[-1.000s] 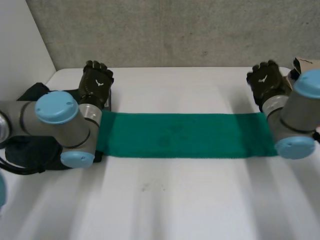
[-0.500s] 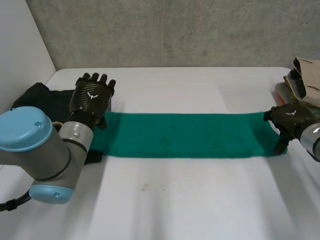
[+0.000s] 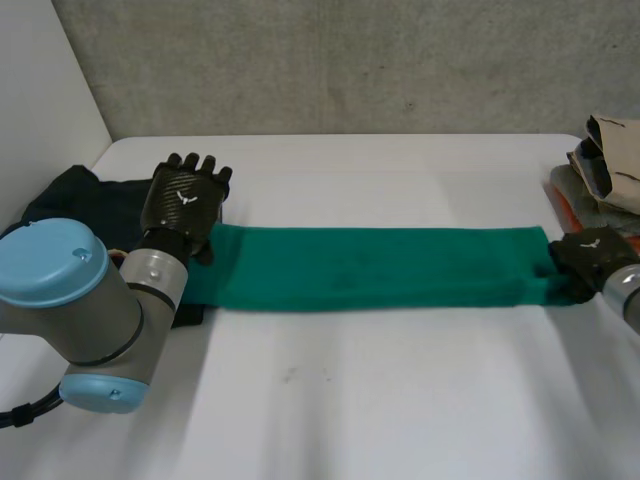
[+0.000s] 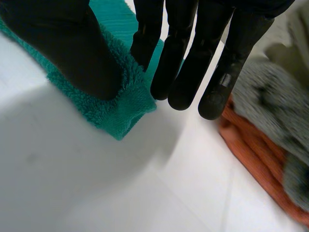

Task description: Fold the laundry.

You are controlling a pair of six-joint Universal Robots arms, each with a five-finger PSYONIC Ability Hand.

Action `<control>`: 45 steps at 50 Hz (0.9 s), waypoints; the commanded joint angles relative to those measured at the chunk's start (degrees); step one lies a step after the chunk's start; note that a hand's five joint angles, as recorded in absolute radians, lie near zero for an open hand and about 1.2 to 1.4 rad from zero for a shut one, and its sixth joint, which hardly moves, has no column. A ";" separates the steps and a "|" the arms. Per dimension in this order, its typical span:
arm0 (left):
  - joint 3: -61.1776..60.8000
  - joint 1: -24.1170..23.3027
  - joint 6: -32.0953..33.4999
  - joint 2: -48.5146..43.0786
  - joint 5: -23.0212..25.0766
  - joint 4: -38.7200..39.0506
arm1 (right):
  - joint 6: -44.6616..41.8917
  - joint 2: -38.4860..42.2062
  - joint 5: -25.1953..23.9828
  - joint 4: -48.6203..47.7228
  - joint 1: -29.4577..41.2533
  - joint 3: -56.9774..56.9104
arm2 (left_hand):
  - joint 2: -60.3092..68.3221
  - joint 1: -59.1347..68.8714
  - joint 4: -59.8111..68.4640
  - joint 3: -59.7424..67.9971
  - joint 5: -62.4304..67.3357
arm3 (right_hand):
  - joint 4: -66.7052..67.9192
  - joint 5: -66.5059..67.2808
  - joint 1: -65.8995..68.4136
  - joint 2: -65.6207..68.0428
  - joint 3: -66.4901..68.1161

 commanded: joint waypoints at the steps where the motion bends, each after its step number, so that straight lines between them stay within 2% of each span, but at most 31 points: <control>1: -0.61 0.17 -0.09 0.89 -0.02 -0.04 | -5.56 -3.90 0.88 0.67 -6.86 1.62 | -1.60 -1.10 -1.60 -1.98 -2.79 | 11.90 13.88 24.25 12.73 12.03; 6: -0.79 0.35 -0.09 1.68 -0.02 -0.04 | -17.24 -5.57 5.97 0.06 -10.55 1.71 | -1.60 -1.10 -1.60 -1.98 -2.79 | 11.90 13.88 24.25 12.73 12.03; 9: -0.79 0.61 -0.09 1.77 -0.02 -0.04 | -19.98 -6.10 7.12 -0.47 -9.34 1.54 | -1.60 -1.10 -1.60 -1.98 -2.79 | 11.90 13.88 24.25 12.73 12.03; 17: -0.70 0.96 -0.18 3.26 -0.19 -0.04 | -16.39 -10.67 4.85 -6.97 10.16 -1.27 | -1.60 -1.10 -1.60 -1.98 -2.79 | 11.90 13.88 24.25 12.73 12.03; 21: -0.79 1.31 -0.18 4.14 -0.28 -0.04 | -15.51 -9.97 0.72 -10.84 21.14 -3.47 | -1.60 -1.10 -1.60 -1.98 -2.79 | 11.90 13.88 24.25 12.73 12.03; 24: -0.79 1.40 -0.27 4.32 -0.54 -0.04 | -15.59 -3.84 -5.42 -13.82 32.38 -6.45 | -1.60 -1.10 -1.60 -1.98 -2.79 | 11.90 13.88 24.25 12.73 12.03; 28: -1.22 1.75 -0.27 4.32 -0.46 -0.04 | -16.56 2.84 -10.87 -15.23 40.83 -9.00 | -1.60 -1.10 -1.60 -1.98 -2.79 | 11.90 13.88 24.25 12.73 12.03; 31: -1.49 1.84 -0.27 4.32 -0.37 -0.04 | -15.77 6.63 -12.03 -15.76 43.40 -10.85 | -1.60 -1.10 -1.60 -1.98 -2.79 | 11.90 13.88 24.25 12.73 12.03; 32: -1.49 1.84 -0.27 4.32 -0.37 -0.04 | -15.86 9.25 -11.86 -15.59 44.19 -12.07 | -1.60 -1.10 -1.60 -1.98 -2.79 | -0.53 1.45 11.82 0.29 -0.40; 35: -1.58 1.84 -0.27 4.23 -0.37 -0.04 | -15.51 11.03 -12.21 -15.68 44.28 -12.35 | -1.60 -1.10 -1.60 -1.98 -2.79 | -50.12 -48.14 -37.77 -49.30 -50.00; 36: -1.49 1.84 -0.27 4.23 -0.37 -0.04 | -15.42 10.69 -12.04 -15.76 44.20 -12.09 | -1.60 -1.10 -1.60 -1.98 -2.79 | -58.10 -56.12 -45.75 -57.27 -57.97; 39: -1.49 1.84 -0.36 4.23 -0.28 -0.04 | -14.81 9.37 -10.98 -15.24 44.02 -12.00 | -1.60 -1.10 -1.60 -1.98 -2.79 | -58.10 -56.12 -45.75 -57.27 -57.97; 42: -1.49 1.84 -0.36 4.23 -0.19 -0.04 | -10.25 7.97 -7.39 -14.62 41.92 -10.60 | -1.60 -1.10 -1.60 -1.98 -2.79 | -58.10 -56.12 -45.75 -57.27 -57.97; 45: -1.40 1.05 -0.45 4.14 -0.10 -0.04 | -0.59 3.58 -2.03 -13.31 37.79 -7.52 | -1.60 -1.10 -1.60 -1.98 -2.79 | -58.10 -56.12 -45.75 -57.27 -57.97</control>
